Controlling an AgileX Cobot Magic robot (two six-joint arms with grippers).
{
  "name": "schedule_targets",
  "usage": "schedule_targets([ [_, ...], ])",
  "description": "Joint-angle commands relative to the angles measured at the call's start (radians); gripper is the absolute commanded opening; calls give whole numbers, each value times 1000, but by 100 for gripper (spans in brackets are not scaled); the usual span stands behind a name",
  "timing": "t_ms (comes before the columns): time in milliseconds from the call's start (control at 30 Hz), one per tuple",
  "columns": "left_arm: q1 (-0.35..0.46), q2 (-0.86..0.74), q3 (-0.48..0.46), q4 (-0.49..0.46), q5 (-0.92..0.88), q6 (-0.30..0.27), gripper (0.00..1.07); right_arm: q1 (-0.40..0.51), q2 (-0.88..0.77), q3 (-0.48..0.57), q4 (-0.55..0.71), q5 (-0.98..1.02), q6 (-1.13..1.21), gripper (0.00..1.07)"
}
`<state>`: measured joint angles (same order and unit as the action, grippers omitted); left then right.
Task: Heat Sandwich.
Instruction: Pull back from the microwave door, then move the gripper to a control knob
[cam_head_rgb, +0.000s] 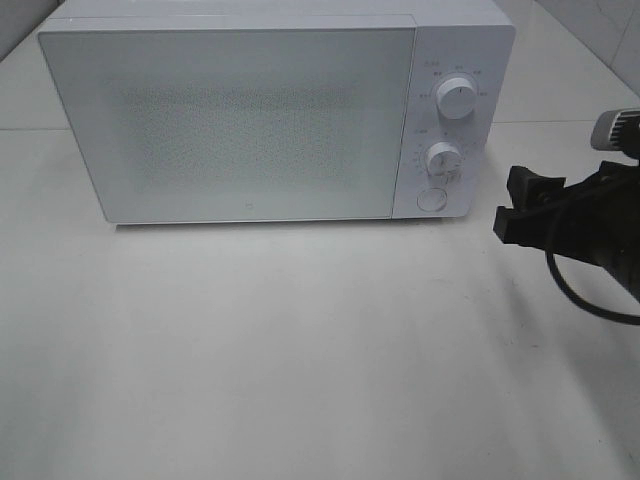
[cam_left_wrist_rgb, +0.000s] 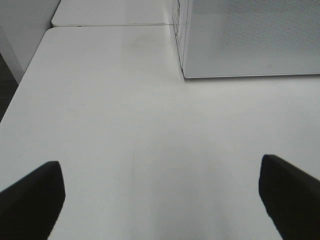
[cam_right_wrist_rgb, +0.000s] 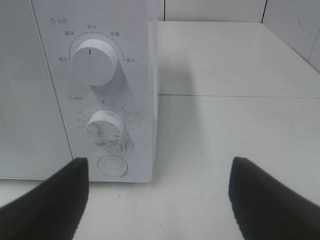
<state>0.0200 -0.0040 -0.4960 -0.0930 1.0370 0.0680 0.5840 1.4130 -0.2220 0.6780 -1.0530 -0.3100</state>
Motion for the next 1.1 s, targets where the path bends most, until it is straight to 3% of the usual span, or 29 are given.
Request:
schedule_targets([
  [33,3,-27,3,-5,-9,-3,104,78,30,0,82,-72,-10,75],
  [267,3,-27,3,-5,-9,-3,104,165,70,-1,141,-113,-10,75],
  [700,3,-27,3,-5,-9,-3,104,164,83,-3,141,-116,-7,75],
  [1100,3,-27,3,-5,-9,-3,104,161,251,-111,139,-139,-6,75],
])
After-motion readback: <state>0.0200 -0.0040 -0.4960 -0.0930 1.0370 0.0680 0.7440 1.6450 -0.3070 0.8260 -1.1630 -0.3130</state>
